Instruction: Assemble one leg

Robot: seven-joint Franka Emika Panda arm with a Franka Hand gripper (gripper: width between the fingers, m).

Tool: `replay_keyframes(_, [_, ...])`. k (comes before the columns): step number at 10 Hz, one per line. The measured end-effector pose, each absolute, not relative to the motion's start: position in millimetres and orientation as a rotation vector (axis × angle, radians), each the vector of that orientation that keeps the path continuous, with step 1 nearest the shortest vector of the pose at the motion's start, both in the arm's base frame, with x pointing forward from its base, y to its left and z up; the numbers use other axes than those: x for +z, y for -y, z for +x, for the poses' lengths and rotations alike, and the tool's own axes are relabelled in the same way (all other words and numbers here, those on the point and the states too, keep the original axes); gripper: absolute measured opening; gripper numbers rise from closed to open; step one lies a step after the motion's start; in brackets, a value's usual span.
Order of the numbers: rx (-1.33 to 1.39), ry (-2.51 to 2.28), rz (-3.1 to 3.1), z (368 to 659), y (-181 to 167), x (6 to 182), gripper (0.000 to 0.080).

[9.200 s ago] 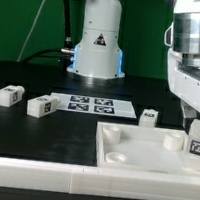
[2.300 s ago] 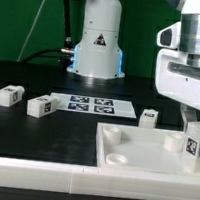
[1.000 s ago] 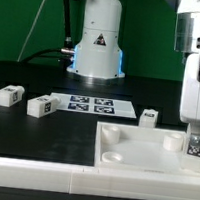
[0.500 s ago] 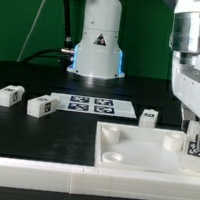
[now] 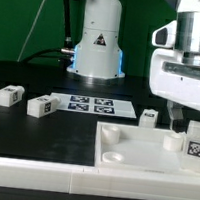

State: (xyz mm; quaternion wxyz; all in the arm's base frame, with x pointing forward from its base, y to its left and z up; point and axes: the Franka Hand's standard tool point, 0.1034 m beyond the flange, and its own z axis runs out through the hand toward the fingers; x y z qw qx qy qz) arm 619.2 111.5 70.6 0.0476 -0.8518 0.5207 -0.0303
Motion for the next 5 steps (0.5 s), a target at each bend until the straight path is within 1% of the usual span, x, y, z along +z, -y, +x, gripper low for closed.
replay_keyframes(5, [-0.139,-0.842,-2.980,623.1,-109.1,72.9,0.0649])
